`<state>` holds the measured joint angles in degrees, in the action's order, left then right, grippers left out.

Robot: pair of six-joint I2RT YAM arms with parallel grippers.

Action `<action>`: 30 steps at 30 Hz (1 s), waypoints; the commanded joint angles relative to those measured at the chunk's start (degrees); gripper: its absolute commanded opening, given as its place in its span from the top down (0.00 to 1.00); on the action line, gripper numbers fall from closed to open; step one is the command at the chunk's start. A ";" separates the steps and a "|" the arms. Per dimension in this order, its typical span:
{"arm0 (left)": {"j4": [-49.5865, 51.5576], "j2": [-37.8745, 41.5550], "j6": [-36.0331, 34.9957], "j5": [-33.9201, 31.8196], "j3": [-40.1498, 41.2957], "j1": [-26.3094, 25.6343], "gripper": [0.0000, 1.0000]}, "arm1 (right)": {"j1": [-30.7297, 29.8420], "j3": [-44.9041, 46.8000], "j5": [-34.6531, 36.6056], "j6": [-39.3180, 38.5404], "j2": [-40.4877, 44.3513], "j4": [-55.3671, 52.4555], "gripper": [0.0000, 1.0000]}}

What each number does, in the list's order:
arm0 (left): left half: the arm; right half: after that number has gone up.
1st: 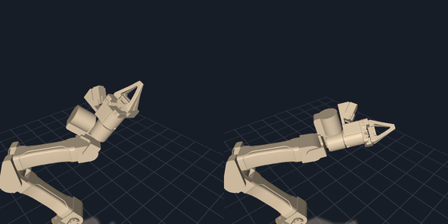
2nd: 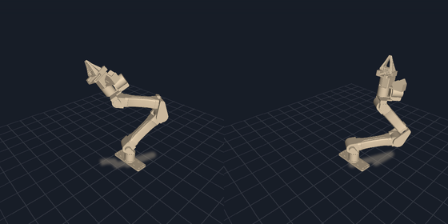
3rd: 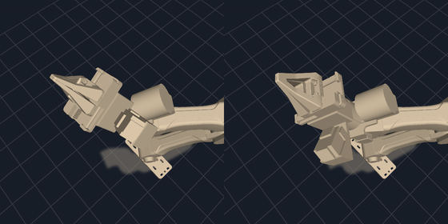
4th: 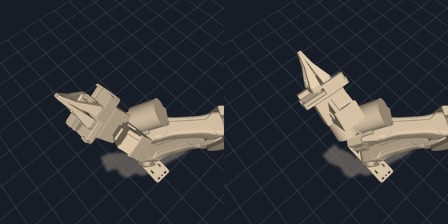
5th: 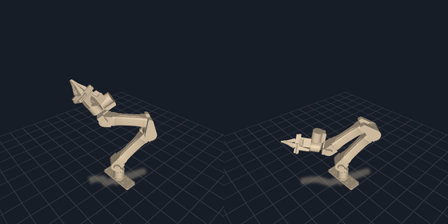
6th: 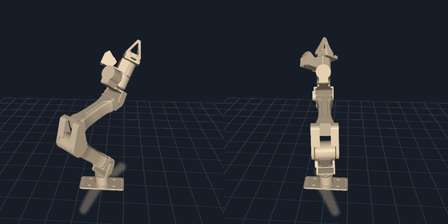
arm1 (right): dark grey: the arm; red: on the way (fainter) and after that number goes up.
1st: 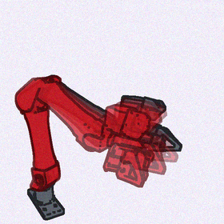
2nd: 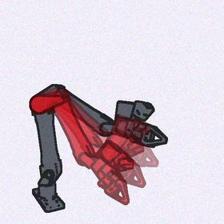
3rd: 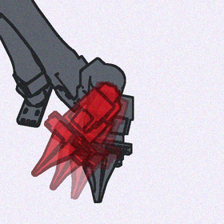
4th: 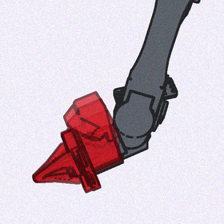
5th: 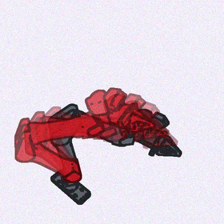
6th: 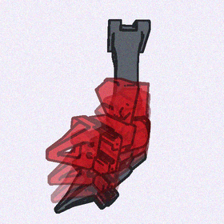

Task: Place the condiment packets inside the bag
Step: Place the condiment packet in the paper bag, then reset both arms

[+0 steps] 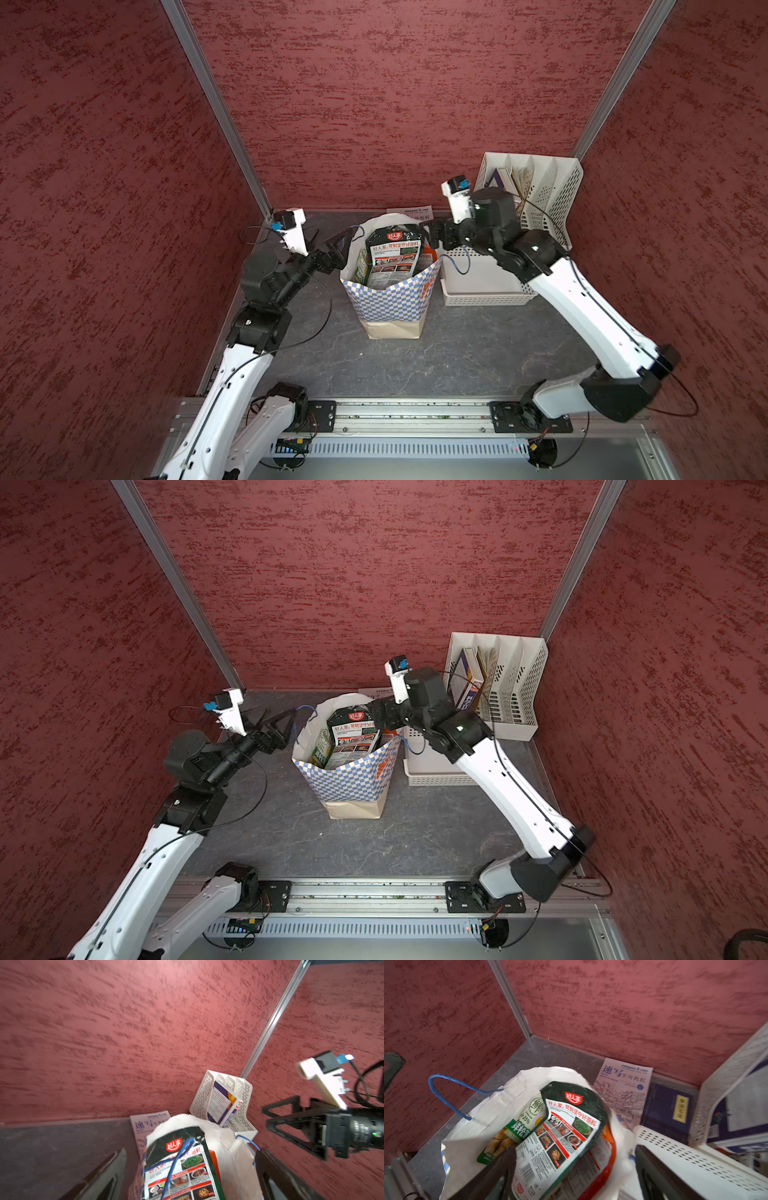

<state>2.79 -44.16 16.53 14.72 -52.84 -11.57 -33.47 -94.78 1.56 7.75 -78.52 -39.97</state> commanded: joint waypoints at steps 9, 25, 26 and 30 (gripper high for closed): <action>4.54 0.61 -8.38 -36.37 12.98 6.75 0.00 | 31.74 46.85 -5.17 -5.21 28.15 27.13 0.01; -48.64 -28.89 -16.80 -17.29 34.93 12.30 0.00 | 32.21 73.05 -5.70 -9.49 1.83 81.58 0.01; -51.29 -31.00 -16.74 -16.25 35.23 12.40 0.00 | 31.91 73.26 -5.34 -10.43 1.09 83.61 0.01; -64.28 -41.40 -17.87 -13.88 37.18 12.42 0.00 | 31.63 74.92 -4.77 -11.30 -3.74 91.29 0.01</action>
<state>-47.92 -80.82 0.14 -3.01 -17.65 0.38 -1.32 -20.93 -4.93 -2.04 -79.42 40.27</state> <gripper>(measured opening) 0.997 0.987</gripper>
